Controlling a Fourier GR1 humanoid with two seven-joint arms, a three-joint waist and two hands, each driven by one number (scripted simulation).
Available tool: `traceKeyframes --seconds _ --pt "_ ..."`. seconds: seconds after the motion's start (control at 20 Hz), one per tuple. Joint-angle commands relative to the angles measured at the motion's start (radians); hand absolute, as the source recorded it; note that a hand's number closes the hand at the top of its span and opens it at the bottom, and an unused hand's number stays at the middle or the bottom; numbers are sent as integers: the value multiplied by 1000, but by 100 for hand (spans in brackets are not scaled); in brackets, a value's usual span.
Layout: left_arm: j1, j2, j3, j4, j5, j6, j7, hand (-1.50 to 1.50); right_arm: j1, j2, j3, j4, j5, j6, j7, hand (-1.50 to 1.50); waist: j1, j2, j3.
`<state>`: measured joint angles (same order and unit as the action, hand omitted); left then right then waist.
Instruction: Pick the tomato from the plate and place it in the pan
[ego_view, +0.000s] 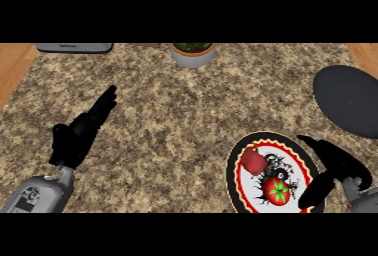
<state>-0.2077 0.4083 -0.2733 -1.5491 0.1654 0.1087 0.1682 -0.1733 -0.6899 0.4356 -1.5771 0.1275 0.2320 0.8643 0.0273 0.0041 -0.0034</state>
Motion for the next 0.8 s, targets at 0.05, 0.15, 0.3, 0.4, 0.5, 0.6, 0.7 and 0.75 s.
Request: traceKeyframes --seconds 0.05,0.15,0.3,0.4,0.5,0.6,0.7,0.75 --pt "6 -2 13 -26 -21 18 16 0 -162 90 36 16 -145 210 266 -150 3 -2 2" --pt "34 -6 6 -23 -32 3 -13 0 -166 159 85 24 -130 185 323 -150 -7 -3 2" --pt "57 0 37 -18 -14 -16 -30 0 -178 176 102 -55 -148 158 452 -150 -18 -7 2" --pt "58 -14 22 -33 -36 -7 -20 0 -235 175 96 20 -142 180 435 -150 -14 -5 2" --pt "44 -12 33 -6 -31 -25 -11 0 -179 147 127 -16 -106 154 423 -150 -27 -6 2" --pt "72 5 30 -87 -36 -20 32 0 -174 139 121 -33 -121 156 454 -150 -24 -8 3" --pt "13 -53 24 9 -63 9 4 0 -206 161 155 28 -89 163 428 -150 -28 -2 2" --pt "81 -6 36 -135 -43 4 73 0 -150 114 140 31 -91 166 376 -150 -19 -7 3"
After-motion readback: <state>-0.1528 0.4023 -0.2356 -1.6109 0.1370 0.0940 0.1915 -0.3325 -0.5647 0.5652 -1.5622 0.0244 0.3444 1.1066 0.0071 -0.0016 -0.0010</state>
